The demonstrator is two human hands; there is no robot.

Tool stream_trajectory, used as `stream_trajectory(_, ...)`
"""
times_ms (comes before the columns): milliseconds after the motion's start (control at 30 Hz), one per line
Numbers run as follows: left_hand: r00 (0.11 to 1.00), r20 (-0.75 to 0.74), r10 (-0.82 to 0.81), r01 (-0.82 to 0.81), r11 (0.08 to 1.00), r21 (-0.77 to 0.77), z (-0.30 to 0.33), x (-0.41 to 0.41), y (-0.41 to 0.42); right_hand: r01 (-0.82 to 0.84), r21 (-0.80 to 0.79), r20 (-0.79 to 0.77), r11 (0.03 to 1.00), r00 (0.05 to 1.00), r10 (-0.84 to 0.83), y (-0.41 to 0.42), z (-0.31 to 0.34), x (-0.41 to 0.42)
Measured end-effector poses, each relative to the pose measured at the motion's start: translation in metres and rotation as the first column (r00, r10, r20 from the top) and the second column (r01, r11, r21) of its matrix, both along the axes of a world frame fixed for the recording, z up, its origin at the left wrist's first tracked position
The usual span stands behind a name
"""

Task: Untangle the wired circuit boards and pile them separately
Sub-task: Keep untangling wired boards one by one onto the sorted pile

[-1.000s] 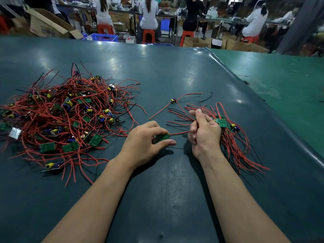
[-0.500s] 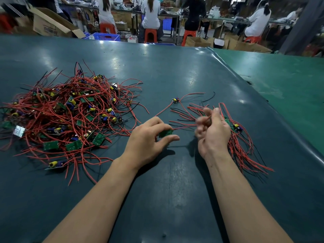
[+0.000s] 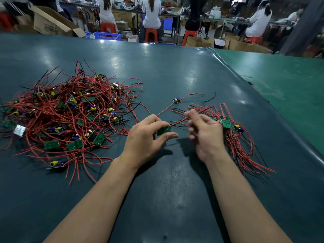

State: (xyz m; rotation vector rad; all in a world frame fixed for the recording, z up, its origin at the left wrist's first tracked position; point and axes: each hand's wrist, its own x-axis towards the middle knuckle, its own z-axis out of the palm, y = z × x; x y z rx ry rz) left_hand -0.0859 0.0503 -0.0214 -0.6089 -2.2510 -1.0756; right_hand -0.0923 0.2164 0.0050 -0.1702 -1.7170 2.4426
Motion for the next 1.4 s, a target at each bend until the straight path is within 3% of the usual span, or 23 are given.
stream_trajectory(100,1.000,-0.010,-0.020,0.020,1.000,0.018,0.000,0.000,0.001,0.197,-0.199,-0.049,0.960,0.976,-0.210,0.016,0.007,-0.003)
stream_trajectory(167,0.996,-0.091,0.022,-0.020,1.000,0.022,0.002,0.000,0.004,0.221,-0.218,-0.080,0.951,0.967,-0.243,0.014,0.009,-0.002)
stream_trajectory(267,0.963,-0.195,0.184,-0.145,0.969,0.199,0.005,0.002,0.003,-0.034,-0.055,-0.014,0.998,0.999,0.033,0.003,0.005,0.003)
stream_trajectory(333,0.954,-0.219,0.203,-0.139,0.951,0.275,0.006,0.005,0.000,-0.327,0.105,0.036,0.939,0.945,0.325,-0.005,0.001,0.010)
stream_trajectory(367,0.956,-0.233,0.180,-0.122,0.962,0.243,0.006,0.006,-0.001,-0.430,0.149,0.035,0.890,0.902,0.430,-0.009,-0.001,0.013)
stream_trajectory(600,0.985,-0.170,-0.030,0.035,0.999,0.027,0.005,0.007,-0.002,-0.456,0.284,0.007,0.843,0.881,0.473,0.000,0.000,0.016)
stream_trajectory(700,0.987,-0.160,-0.001,0.010,0.998,0.055,0.005,0.008,-0.001,-0.236,0.357,-0.121,0.904,0.948,0.295,-0.005,-0.001,0.015)
stream_trajectory(767,0.969,-0.216,0.120,-0.091,0.986,0.142,0.007,0.007,-0.002,-0.042,0.307,-0.212,0.951,0.971,0.112,-0.003,0.001,0.014)
stream_trajectory(900,0.859,-0.376,0.348,-0.314,0.938,0.150,0.009,0.002,-0.016,0.213,0.152,-0.293,0.965,0.942,-0.162,0.003,0.005,0.013)
stream_trajectory(1000,0.797,-0.378,0.471,-0.418,0.882,0.218,0.009,-0.002,-0.021,0.390,0.094,-0.327,0.916,0.881,-0.342,0.001,0.007,0.014)
stream_trajectory(1067,0.790,-0.316,0.526,-0.460,0.848,0.262,0.009,-0.004,-0.022,0.490,-0.028,-0.287,0.871,0.831,-0.476,0.004,0.009,0.012)
stream_trajectory(1167,0.761,-0.202,0.616,-0.591,0.788,0.173,0.007,-0.006,-0.023,0.575,-0.223,-0.061,0.787,0.797,-0.600,0.009,0.005,0.008)
stream_trajectory(1267,0.696,-0.080,0.714,-0.710,0.701,0.075,0.005,-0.007,-0.022,0.558,-0.393,0.122,0.731,0.819,-0.560,0.006,0.000,0.007)
stream_trajectory(1400,0.563,0.083,0.822,-0.812,0.569,-0.126,0.001,-0.007,-0.026,0.526,-0.474,0.155,0.706,0.840,-0.521,0.005,0.000,0.004)
